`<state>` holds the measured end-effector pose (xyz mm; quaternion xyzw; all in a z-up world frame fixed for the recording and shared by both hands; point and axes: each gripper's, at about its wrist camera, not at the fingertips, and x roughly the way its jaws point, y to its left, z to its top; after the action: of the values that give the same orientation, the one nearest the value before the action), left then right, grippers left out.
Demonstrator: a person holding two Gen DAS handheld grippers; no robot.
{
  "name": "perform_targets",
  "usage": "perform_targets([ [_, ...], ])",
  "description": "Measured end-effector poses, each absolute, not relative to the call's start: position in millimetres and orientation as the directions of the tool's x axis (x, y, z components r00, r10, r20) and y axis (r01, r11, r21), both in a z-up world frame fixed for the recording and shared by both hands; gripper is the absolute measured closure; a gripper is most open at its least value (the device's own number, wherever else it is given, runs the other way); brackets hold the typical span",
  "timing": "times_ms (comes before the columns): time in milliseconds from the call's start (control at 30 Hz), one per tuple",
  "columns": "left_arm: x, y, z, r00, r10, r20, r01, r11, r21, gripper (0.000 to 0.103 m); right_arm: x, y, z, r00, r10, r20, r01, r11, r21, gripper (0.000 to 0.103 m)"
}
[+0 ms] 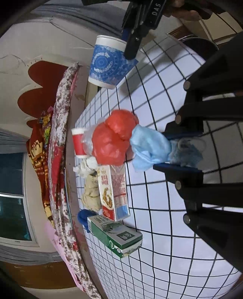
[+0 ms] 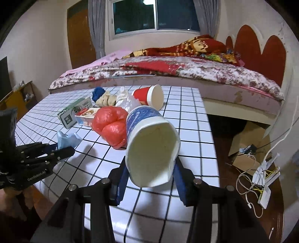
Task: Collect trash
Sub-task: 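Carry tissue and cup over the black bin and release both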
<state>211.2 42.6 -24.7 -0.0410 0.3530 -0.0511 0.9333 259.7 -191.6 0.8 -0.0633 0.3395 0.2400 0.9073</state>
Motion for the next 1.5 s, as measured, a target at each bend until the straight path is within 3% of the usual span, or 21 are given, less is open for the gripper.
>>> perform_targets([
  [700,164.6,-77.9,7.0,0.756,-0.296,-0.584,0.305,0.948,-0.086,0.078,168.3,-305.0,22.5,0.745,0.254,-0.617,-0.317,0.948,0.007,0.055],
  [1500,132.9,-220.6,-25.2,0.599,-0.469,-0.649,0.547,0.831,-0.096,0.08,104.8,-451.1,-28.2,0.705,0.087,-0.704,-0.076,0.996,0.047,0.055],
])
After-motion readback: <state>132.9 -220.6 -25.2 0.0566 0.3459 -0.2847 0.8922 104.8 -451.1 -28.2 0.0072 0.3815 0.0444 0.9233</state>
